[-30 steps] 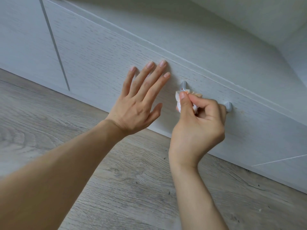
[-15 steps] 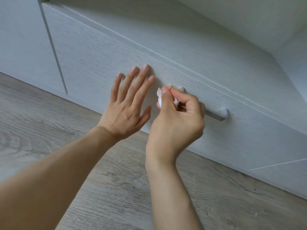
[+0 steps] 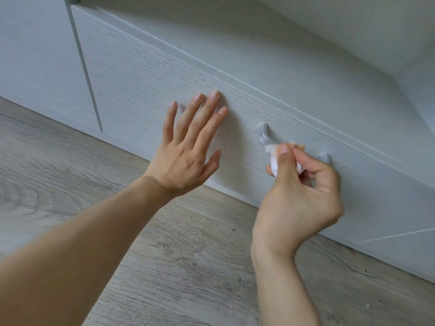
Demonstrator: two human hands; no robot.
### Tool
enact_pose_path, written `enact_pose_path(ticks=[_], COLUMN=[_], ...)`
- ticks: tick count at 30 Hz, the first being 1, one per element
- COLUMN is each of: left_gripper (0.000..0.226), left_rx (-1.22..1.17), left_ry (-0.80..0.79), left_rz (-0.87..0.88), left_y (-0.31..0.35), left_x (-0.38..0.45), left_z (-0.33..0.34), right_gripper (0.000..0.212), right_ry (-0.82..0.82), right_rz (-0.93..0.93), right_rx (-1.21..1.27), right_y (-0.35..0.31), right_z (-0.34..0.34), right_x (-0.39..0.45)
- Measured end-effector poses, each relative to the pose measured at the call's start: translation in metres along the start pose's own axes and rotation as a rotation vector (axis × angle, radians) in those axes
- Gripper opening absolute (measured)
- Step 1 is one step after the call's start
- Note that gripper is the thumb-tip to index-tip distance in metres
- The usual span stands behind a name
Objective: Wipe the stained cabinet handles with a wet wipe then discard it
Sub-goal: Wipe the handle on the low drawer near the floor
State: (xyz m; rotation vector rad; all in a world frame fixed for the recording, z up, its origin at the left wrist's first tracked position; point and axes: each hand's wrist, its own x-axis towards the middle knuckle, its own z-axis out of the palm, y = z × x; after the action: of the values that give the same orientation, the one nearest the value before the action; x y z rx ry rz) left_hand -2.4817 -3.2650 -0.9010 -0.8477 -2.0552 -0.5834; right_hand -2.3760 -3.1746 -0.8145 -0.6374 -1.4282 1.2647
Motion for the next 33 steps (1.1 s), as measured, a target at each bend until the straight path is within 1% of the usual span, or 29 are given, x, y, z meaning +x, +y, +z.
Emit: enact_pose_path(ticks=[2, 4, 8, 13, 16, 19, 22, 24, 27, 29, 31, 33], left_gripper=[0.067, 0.071, 0.068, 0.069, 0.067, 0.068, 0.067, 0.067, 0.068, 0.070, 0.070, 0.070], left_rx=[-0.005, -0.011, -0.031, 0.004, 0.002, 0.012, 0.018, 0.017, 0.017, 0.013, 0.008, 0.014], left_ry=[0.016, 0.029, 0.012, 0.002, -0.015, -0.029, -0.025, -0.020, -0.007, -0.009, -0.027, -0.046], left_rz=[-0.003, 0.000, 0.039, 0.001, 0.004, 0.006, 0.010, 0.019, 0.018, 0.023, 0.038, 0.046], left_y=[0.004, 0.009, 0.011, 0.009, 0.009, 0.008, 0.008, 0.009, 0.012, 0.014, 0.017, 0.019], left_x=[0.004, 0.006, 0.007, 0.007, 0.009, 0.012, 0.015, 0.016, 0.017, 0.017, 0.016, 0.017], left_z=[0.003, 0.004, 0.002, -0.001, -0.006, -0.010, -0.013, -0.013, -0.010, -0.007, -0.006, -0.007], right_gripper=[0.012, 0.009, 0.011, 0.013, 0.013, 0.012, 0.011, 0.010, 0.012, 0.014, 0.016, 0.015], right_ry=[-0.074, -0.095, -0.029, 0.002, -0.027, -0.020, -0.020, -0.044, -0.080, -0.070, -0.058, -0.085], right_rz=[-0.074, -0.133, -0.218, -0.341, -0.366, -0.373, -0.346, -0.367, -0.406, -0.388, -0.387, -0.431], right_rx=[-0.015, -0.080, -0.178, -0.261, -0.264, -0.262, -0.196, -0.176, -0.233, -0.265, -0.283, -0.287], right_y=[-0.002, -0.004, 0.000, 0.008, 0.012, 0.016, 0.016, 0.013, 0.009, 0.008, 0.007, 0.009], right_z=[0.011, 0.023, 0.036, 0.032, 0.022, 0.011, 0.002, 0.006, 0.020, 0.028, 0.028, 0.020], right_x=[-0.006, -0.009, -0.008, -0.007, -0.004, -0.002, -0.001, -0.002, -0.006, -0.005, -0.003, -0.002])
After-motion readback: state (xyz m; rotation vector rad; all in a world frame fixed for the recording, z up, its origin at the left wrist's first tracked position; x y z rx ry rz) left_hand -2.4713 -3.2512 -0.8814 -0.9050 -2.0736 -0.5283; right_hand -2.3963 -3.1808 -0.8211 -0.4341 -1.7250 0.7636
